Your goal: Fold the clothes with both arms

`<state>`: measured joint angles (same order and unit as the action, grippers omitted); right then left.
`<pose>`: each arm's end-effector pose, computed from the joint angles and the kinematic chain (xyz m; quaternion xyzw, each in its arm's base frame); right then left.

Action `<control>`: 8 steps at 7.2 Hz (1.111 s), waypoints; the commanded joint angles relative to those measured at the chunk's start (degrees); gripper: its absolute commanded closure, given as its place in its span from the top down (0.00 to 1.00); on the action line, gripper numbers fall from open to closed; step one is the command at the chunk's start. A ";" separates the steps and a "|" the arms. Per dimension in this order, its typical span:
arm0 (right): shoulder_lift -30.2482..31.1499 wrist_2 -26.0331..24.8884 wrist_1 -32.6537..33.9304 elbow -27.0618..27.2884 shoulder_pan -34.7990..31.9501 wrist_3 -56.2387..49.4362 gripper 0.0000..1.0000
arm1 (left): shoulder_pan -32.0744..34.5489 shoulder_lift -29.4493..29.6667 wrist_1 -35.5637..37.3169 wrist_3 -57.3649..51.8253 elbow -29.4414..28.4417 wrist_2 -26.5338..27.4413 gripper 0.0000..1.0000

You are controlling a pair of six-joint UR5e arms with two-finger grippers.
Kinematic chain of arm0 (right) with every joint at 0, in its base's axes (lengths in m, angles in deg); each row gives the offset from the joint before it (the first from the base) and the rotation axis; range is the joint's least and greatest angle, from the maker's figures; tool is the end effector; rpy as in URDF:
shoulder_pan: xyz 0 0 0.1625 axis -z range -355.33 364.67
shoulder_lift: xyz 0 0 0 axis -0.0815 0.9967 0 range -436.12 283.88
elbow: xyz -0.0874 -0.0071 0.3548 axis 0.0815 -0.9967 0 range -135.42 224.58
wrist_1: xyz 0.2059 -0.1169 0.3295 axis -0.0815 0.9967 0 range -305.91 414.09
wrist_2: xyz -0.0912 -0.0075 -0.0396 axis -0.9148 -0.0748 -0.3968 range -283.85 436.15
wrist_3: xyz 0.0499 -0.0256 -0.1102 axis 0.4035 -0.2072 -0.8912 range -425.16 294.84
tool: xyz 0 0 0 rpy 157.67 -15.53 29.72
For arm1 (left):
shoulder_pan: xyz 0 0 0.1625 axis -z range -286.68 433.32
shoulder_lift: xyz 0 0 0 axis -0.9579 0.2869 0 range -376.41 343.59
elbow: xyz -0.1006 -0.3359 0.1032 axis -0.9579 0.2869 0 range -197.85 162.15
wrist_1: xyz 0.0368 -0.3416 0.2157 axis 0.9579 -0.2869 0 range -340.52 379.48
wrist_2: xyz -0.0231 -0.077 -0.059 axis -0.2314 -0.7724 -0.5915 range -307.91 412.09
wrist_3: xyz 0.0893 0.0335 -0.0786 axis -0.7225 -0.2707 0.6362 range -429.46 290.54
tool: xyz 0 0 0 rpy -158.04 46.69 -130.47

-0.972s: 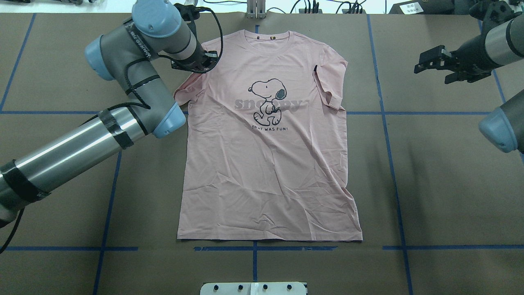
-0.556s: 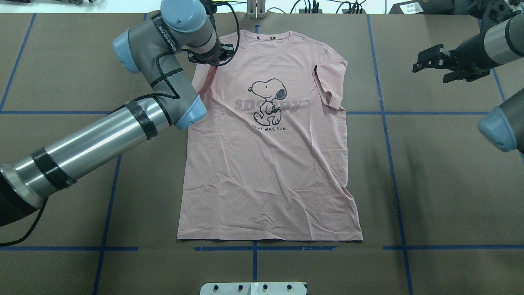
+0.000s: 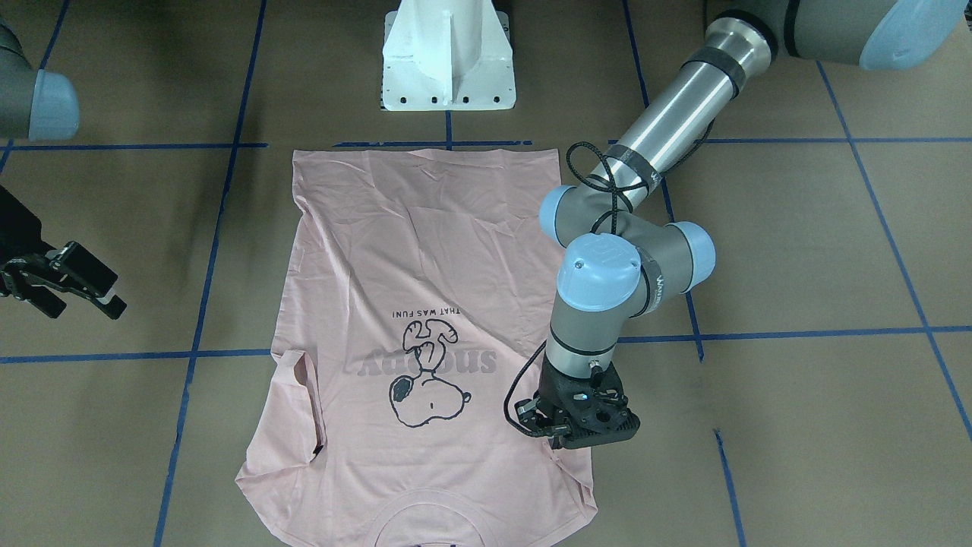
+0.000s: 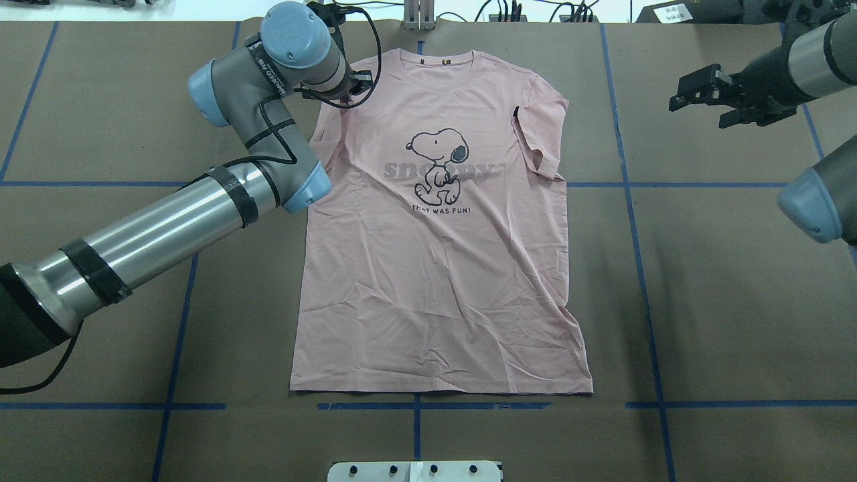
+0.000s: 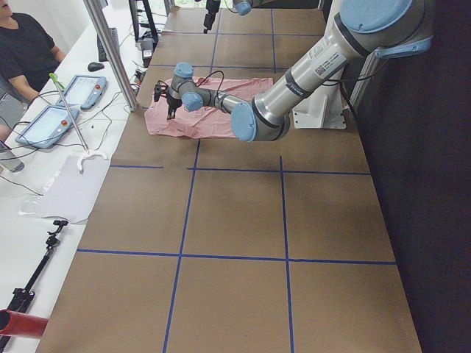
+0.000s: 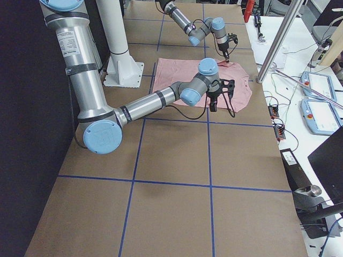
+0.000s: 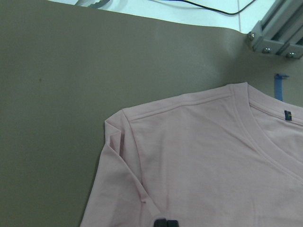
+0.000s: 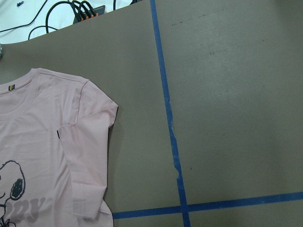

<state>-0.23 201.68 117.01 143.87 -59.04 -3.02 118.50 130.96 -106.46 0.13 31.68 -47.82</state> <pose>-0.2026 -0.5489 0.3519 0.0986 -0.4810 0.1414 0.8596 0.5069 -0.6688 0.2424 0.1750 0.4145 -0.1538 0.8797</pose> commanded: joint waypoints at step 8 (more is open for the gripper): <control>-2.95 -11.28 0.62 4.22 11.53 21.81 1.00 | -3.78 -13.43 2.80 6.17 29.18 -3.50 0.57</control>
<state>-2.87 197.14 117.56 145.15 -53.81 9.37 114.38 124.47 -104.69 6.31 49.21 -47.68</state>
